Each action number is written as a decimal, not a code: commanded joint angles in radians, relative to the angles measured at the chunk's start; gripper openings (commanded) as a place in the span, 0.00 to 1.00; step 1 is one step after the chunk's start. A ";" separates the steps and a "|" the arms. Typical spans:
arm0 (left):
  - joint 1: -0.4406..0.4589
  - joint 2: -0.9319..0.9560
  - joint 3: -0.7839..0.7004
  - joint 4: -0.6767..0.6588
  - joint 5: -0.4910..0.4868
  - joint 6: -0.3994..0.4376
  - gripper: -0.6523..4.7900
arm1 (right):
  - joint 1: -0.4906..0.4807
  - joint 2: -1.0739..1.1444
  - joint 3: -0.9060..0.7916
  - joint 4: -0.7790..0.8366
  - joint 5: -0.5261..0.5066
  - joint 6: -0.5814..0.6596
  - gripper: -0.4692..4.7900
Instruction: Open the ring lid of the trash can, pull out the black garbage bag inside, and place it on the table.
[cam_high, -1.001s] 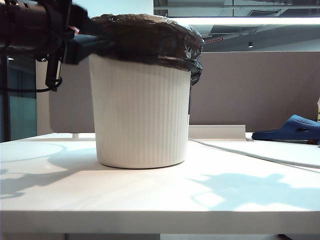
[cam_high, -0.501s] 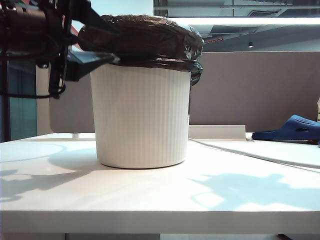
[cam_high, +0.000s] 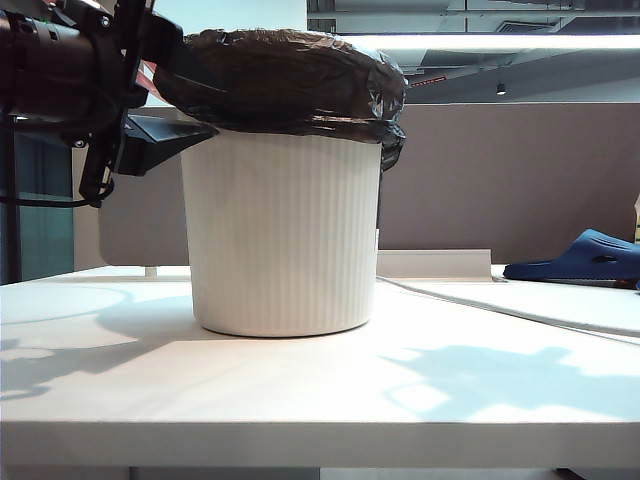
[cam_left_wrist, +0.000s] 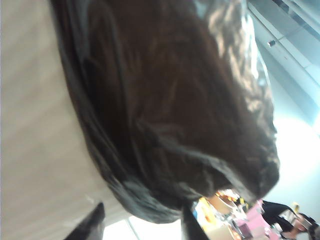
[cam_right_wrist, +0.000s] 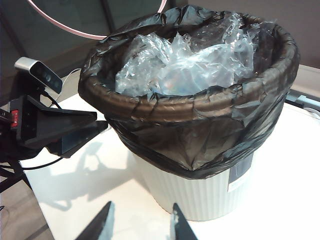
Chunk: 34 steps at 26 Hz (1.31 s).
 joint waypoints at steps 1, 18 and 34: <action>-0.001 -0.005 0.002 0.018 -0.042 0.013 0.47 | 0.002 -0.003 0.002 0.017 0.002 -0.003 0.36; -0.001 -0.002 0.004 0.070 -0.099 0.050 0.47 | 0.002 -0.002 0.002 0.018 0.001 -0.003 0.36; -0.002 0.043 0.042 0.091 -0.132 0.071 0.47 | 0.002 -0.002 0.002 0.019 0.000 -0.003 0.36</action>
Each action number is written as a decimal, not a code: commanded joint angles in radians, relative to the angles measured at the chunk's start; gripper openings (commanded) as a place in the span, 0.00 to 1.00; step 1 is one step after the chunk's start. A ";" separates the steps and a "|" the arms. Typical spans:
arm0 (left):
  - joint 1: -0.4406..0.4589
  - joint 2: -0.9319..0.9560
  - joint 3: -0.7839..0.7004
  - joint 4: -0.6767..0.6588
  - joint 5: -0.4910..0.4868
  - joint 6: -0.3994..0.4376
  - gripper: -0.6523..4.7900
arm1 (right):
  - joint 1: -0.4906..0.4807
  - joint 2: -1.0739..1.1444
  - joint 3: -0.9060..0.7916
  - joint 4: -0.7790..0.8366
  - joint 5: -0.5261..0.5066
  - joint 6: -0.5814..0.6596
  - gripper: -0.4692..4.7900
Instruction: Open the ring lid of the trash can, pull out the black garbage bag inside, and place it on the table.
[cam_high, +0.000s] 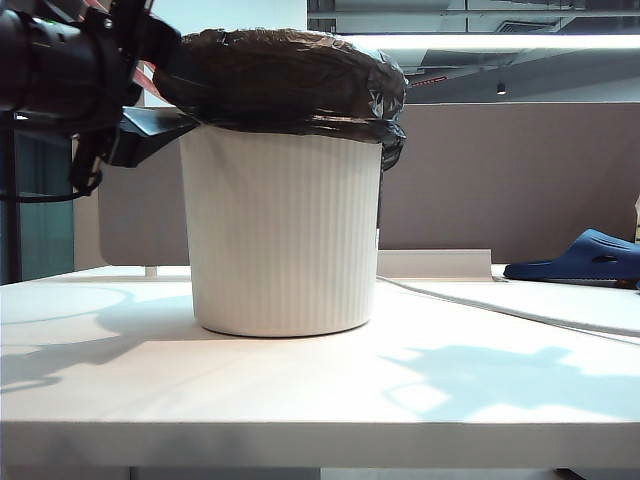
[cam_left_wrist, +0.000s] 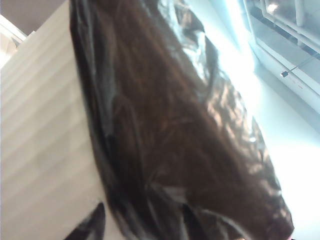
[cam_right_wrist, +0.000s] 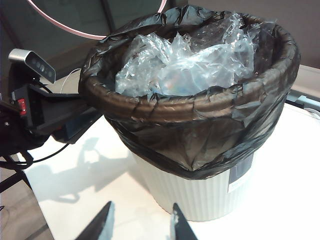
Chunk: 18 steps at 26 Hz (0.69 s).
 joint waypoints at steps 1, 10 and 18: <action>-0.002 0.018 0.029 0.026 0.015 0.005 0.47 | 0.002 -0.002 0.002 0.018 0.000 -0.003 0.36; -0.002 0.036 0.045 0.027 0.027 0.003 0.45 | 0.002 -0.002 0.002 0.019 0.000 -0.003 0.36; -0.002 0.036 0.045 -0.017 0.027 0.003 0.14 | 0.002 -0.002 0.002 0.018 0.001 -0.003 0.36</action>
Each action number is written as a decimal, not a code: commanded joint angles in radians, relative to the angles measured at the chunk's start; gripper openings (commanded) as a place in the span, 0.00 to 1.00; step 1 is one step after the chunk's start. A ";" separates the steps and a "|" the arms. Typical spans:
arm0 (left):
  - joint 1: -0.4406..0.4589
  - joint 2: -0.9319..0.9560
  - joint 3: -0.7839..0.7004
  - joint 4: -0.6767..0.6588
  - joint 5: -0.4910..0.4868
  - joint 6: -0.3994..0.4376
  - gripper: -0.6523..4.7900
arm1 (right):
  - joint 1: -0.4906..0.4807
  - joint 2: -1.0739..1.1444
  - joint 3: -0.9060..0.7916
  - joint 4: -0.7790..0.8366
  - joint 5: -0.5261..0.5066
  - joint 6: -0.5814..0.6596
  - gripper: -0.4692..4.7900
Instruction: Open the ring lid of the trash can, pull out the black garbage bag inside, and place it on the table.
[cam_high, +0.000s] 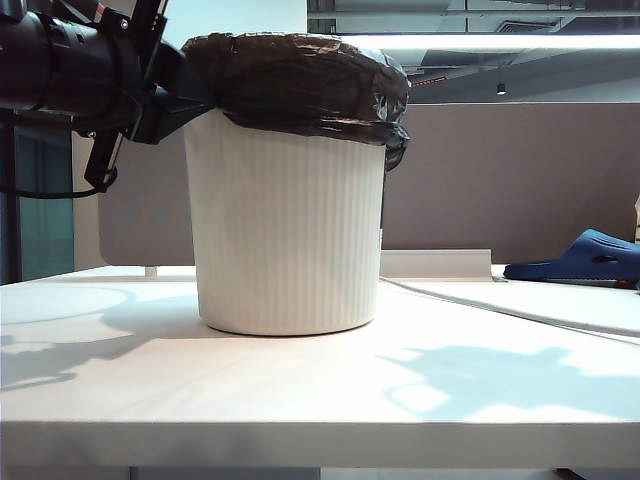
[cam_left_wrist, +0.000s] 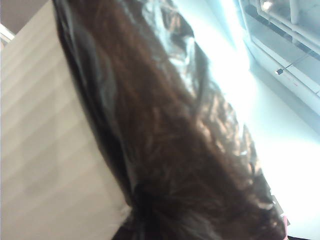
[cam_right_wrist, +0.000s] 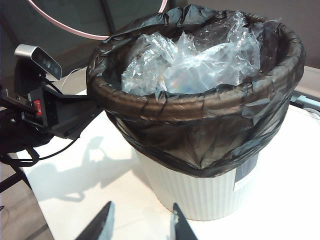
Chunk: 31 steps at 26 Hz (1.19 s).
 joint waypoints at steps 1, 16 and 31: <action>-0.002 -0.003 0.004 -0.027 0.007 0.002 0.14 | 0.002 -0.002 0.002 0.019 0.000 -0.003 0.36; -0.002 -0.004 0.004 -0.033 0.092 -0.036 0.11 | 0.002 -0.002 0.002 0.018 0.001 -0.003 0.36; -0.002 -0.013 0.003 0.061 0.169 -0.156 0.11 | 0.002 0.005 0.001 0.018 0.020 -0.003 0.36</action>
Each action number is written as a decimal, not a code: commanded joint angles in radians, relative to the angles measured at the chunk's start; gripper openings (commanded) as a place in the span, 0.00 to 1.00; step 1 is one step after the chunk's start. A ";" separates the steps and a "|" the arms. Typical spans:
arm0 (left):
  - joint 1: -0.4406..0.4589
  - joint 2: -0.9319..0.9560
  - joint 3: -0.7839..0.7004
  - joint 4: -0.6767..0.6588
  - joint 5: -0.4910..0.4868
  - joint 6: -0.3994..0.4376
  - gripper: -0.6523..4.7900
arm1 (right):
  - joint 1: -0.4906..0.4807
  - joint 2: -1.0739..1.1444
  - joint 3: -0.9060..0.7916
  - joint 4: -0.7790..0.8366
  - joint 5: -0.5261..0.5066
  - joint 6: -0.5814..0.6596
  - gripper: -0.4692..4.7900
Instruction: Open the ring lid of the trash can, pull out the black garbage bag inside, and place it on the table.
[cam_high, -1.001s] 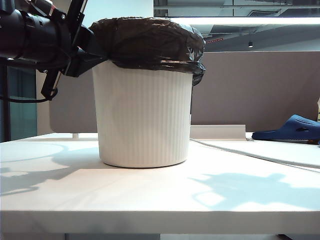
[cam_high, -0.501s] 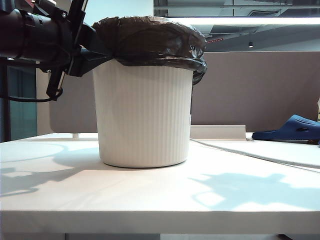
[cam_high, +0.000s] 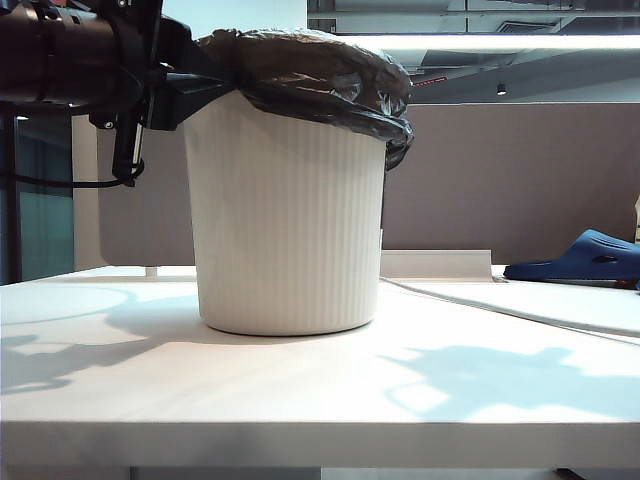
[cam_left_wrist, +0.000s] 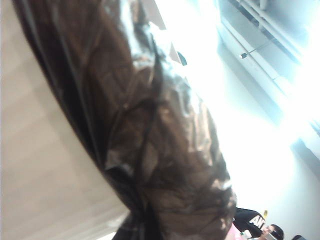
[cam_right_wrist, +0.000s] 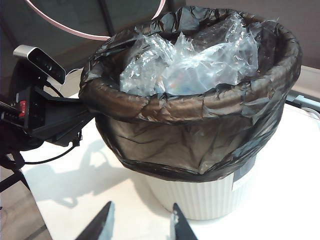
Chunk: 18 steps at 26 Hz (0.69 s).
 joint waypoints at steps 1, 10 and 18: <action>-0.002 -0.018 0.003 0.022 0.014 -0.021 0.11 | 0.002 0.007 0.000 0.018 0.021 -0.002 0.36; -0.002 -0.131 0.003 -0.027 0.014 -0.017 0.11 | 0.002 0.061 0.000 0.052 0.021 0.056 0.36; -0.014 -0.158 0.003 -0.057 0.027 -0.017 0.11 | 0.002 0.155 -0.001 0.204 0.024 0.316 0.36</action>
